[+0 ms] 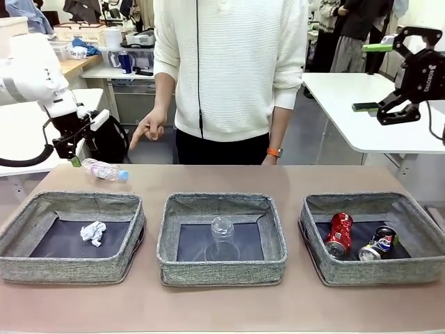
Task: Sort the waste into the appropriate baskets.
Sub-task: Pick up the waste item pointed out by the person.
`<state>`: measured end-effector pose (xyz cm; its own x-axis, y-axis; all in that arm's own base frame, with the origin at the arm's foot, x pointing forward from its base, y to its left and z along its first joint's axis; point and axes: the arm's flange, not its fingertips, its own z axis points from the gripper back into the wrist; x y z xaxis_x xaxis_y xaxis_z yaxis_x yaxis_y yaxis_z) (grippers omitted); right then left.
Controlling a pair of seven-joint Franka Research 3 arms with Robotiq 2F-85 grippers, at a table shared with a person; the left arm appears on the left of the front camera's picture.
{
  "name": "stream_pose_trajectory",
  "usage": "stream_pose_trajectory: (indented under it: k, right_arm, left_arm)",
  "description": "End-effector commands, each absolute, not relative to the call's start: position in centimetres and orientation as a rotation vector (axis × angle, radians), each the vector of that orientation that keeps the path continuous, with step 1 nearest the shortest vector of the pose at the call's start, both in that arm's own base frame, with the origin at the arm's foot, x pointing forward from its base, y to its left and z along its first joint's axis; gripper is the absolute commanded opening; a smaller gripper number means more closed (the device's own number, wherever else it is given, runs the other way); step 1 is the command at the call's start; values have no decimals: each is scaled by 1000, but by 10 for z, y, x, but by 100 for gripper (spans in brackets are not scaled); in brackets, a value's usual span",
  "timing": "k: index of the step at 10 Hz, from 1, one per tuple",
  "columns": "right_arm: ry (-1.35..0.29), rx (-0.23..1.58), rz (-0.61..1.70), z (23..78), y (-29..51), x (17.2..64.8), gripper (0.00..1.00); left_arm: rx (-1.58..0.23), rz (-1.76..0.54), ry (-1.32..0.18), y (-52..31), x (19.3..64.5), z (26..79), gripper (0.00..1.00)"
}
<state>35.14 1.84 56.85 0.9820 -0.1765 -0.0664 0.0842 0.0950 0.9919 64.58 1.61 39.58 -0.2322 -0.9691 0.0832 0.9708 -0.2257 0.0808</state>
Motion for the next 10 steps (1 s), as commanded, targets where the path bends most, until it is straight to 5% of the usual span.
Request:
stream_pose_trajectory:
  k: [1,10]
  right_arm:
    - [-69,1460,-192,570,18,351,100]
    - [-69,1460,-192,570,18,351,100]
  left_arm:
    - [-40,-1853,-66,10,662,389,100]
    - [-45,-1801,-33,-7,695,329,100]
